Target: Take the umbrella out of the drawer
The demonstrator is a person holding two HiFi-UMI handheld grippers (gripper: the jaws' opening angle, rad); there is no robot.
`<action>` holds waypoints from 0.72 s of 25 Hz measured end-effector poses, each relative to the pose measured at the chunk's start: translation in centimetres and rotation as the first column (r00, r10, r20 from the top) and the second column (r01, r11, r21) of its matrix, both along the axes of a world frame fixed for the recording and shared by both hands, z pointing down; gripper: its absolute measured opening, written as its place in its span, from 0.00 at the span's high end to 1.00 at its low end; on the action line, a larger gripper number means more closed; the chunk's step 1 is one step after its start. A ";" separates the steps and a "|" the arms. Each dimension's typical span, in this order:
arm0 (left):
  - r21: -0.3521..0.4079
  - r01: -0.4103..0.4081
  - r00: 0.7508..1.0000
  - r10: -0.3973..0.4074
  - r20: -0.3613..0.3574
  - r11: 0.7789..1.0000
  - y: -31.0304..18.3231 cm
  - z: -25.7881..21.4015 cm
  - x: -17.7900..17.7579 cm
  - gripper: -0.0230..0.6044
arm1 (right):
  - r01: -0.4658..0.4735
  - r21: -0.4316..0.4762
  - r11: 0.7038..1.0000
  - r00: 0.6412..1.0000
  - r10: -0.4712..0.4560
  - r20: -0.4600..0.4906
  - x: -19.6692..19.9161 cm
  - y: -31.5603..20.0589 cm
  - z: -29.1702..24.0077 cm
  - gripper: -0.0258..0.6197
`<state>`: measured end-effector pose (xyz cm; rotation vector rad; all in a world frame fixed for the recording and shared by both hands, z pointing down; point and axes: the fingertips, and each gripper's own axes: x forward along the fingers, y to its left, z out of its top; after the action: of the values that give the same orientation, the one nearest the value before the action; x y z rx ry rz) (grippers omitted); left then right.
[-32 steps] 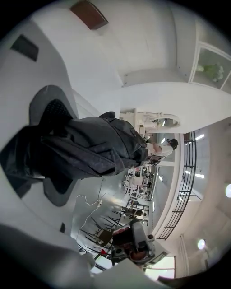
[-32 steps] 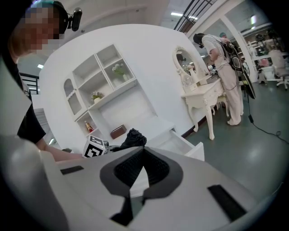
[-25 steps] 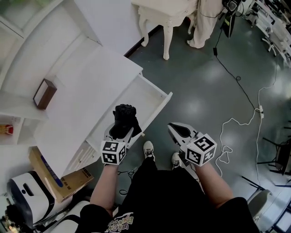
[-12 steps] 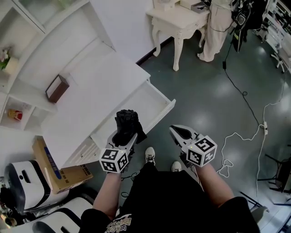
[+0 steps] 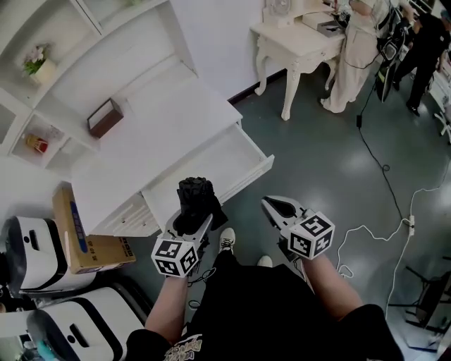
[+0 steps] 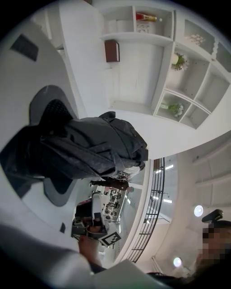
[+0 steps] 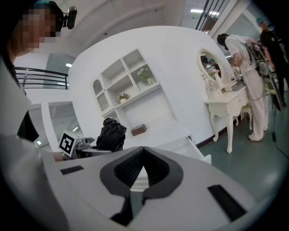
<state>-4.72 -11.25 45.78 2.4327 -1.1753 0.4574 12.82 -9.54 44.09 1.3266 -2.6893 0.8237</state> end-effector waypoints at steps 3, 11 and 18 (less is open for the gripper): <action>-0.004 0.037 0.999 -0.037 -0.006 0.999 2.4 0.0 0.1 0.49 | 0.033 -0.002 0.999 0.999 -0.033 -0.002 0.1 1.5 0.1 0.96; -0.017 0.121 0.992 -0.122 -0.024 0.992 8.1 -0.6 0.0 0.49 | 0.112 -0.023 0.993 0.994 -0.111 0.007 -0.1 4.6 1.0 0.96; -0.012 0.175 0.984 -0.175 -0.039 0.984 10.2 -1.4 -1.7 0.49 | 0.172 -0.041 0.984 0.985 -0.171 0.015 -2.4 5.8 1.5 0.96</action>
<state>-6.45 -1.03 44.35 2.2946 -1.3531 0.3585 10.47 -3.74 45.64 1.0659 -2.7302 0.8663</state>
